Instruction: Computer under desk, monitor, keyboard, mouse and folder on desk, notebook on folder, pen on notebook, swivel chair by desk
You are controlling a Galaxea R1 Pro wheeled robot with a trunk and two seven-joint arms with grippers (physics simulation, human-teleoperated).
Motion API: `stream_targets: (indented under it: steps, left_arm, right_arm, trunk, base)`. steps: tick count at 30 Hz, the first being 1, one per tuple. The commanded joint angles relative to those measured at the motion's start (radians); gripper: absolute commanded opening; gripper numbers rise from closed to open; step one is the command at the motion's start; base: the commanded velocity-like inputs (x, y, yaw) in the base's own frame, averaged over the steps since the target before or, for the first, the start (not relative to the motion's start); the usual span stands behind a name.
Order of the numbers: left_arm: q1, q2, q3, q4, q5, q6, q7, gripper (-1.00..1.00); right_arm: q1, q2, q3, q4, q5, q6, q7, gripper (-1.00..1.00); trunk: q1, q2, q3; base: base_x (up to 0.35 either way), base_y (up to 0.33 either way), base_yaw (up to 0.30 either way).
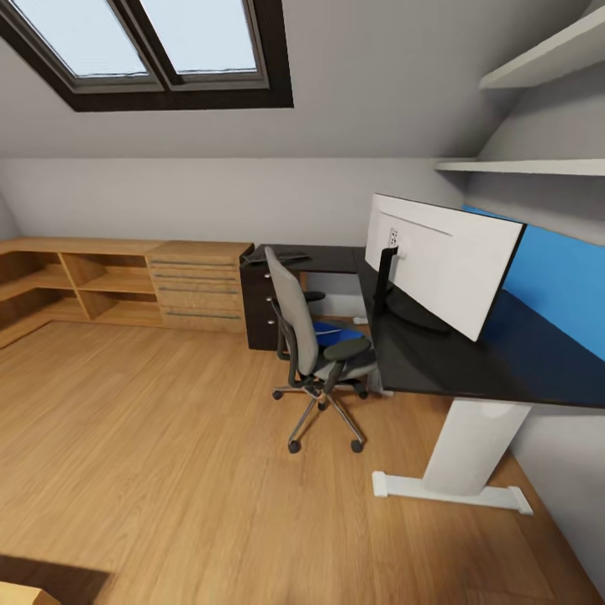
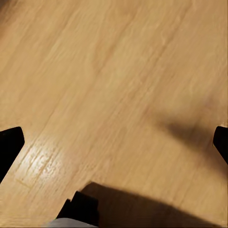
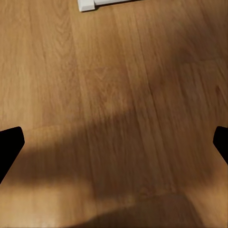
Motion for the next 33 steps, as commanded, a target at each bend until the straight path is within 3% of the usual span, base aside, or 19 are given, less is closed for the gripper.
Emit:
stream_targets:
  steps: [1,10,33]
  left_arm:
    - [0.0,0.0,0.0,0.0,0.0,0.012,0.004,1.0]
    - [0.0,0.002,0.0,-0.009,0.0,0.106,0.006,1.0]
    - [0.0,0.003,0.0,-0.011,0.0,0.116,0.002,1.0]
  right_arm:
    - [-0.001,0.0,-0.003,0.0,-0.001,-0.003,0.001,1.0]
    - [-0.001,-0.003,-0.003,-0.004,0.0,-0.003,0.0,1.0]
    - [-0.001,-0.009,-0.004,-0.005,0.0,-0.008,-0.001,1.0]
  trunk:
    - [0.004,-0.008,-0.004]
    - [0.038,-0.071,-0.033]
    - [0.127,-0.232,-0.11]
  base:
    - [0.0,0.0,0.0]
    - [0.0,0.0,0.0]
    - [0.0,0.0,0.0]
